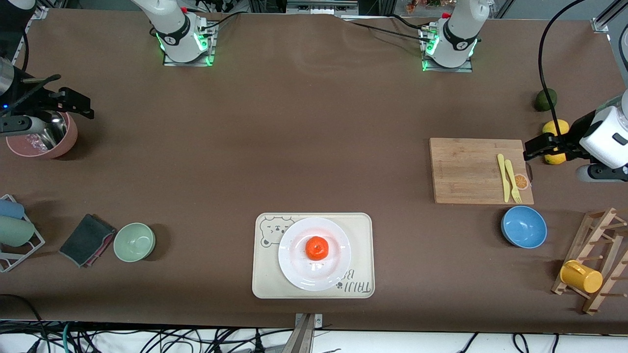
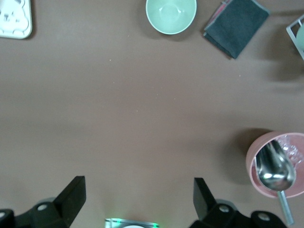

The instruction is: Place orange and plate with both arms

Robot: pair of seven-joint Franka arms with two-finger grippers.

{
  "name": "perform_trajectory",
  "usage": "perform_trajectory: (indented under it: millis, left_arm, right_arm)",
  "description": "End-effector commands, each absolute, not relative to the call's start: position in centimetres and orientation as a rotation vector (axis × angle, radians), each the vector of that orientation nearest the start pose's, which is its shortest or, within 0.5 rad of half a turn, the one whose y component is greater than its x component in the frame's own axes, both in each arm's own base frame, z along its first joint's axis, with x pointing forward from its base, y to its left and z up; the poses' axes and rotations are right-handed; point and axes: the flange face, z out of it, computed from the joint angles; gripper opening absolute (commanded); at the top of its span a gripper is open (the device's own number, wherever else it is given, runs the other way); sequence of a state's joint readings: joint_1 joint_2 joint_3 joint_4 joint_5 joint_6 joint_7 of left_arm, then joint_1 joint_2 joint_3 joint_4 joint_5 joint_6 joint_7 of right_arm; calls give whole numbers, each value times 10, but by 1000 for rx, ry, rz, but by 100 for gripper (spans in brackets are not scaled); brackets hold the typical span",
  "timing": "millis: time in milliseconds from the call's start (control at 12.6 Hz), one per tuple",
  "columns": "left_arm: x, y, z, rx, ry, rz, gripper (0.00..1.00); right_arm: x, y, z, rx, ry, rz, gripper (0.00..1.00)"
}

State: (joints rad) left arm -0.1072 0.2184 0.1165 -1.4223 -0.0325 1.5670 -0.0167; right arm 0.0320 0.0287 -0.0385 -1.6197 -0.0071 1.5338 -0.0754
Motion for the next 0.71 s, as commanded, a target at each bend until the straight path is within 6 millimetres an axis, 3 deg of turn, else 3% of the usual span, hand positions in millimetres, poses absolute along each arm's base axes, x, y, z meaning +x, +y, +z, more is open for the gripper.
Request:
perform_trajectory:
  millis: [0,238,635]
  left_arm:
    - [616,-4,570,-3166,-19,104,100]
    - [616,-4,570,-3166,-19,104,100]
    - [616,-4,570,-3166,-19,104,100]
  right_arm:
    - [554,-3,587,-3140,-65,128,100]
    - [555,-7,584,-3137,-125,133,100]
    - [553,-8,582,-3127,-79,129,100]
